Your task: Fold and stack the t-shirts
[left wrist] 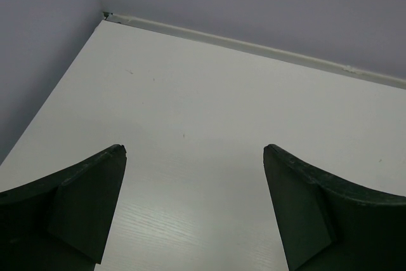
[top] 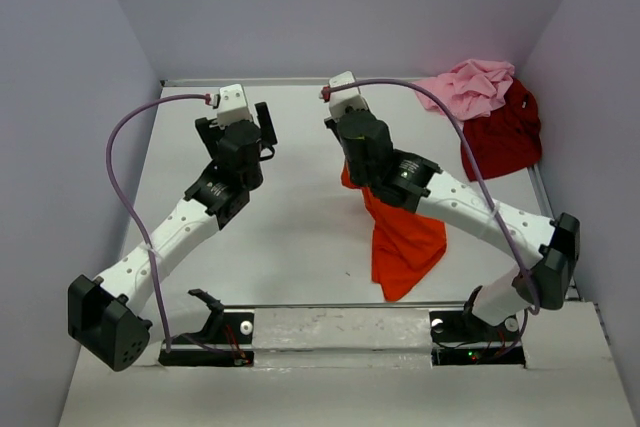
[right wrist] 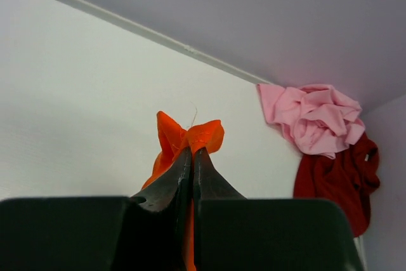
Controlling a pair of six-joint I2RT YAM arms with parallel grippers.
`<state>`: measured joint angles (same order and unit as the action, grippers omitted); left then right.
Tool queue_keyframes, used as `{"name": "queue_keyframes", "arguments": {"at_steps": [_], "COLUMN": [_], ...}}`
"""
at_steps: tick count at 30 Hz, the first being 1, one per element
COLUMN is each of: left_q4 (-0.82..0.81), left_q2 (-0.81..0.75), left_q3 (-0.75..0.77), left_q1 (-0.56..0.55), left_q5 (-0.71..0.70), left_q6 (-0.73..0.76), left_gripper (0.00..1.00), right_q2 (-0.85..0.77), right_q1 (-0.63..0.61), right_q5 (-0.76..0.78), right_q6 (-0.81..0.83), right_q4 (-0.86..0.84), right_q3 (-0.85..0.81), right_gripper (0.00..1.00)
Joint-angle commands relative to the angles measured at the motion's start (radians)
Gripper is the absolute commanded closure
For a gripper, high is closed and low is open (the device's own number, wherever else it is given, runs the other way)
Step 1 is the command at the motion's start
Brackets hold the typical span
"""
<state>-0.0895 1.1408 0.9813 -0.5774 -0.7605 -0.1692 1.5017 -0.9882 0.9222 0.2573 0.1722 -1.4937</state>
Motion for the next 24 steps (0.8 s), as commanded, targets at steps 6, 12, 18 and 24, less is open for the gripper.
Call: {"name": "queue_keyframes", "arguments": {"at_steps": [6, 12, 18, 24], "left_q4": [-0.036, -0.033, -0.024, -0.010], "left_q2": [-0.038, -0.036, -0.053, -0.050], "left_q3": [0.026, 0.031, 0.040, 0.048], "left_q1": [-0.022, -0.026, -0.027, -0.027], "left_q5": [-0.025, -0.026, -0.025, 0.007], "left_q6": [-0.003, 0.003, 0.005, -0.007], "left_gripper": [0.01, 0.01, 0.01, 0.01], "right_q2": [0.254, 0.408, 0.243, -0.060], "right_q1": [0.190, 0.191, 0.191, 0.191], "right_q5": [-0.319, -0.419, -0.395, -0.368], "right_q6": [-0.113, -0.144, -0.246, -0.404], "right_q4": [-0.011, 0.121, 0.133, 0.127], "right_q3": [-0.210, -0.402, -0.179, 0.192], "right_gripper": [1.00, 0.63, 0.21, 0.19]}}
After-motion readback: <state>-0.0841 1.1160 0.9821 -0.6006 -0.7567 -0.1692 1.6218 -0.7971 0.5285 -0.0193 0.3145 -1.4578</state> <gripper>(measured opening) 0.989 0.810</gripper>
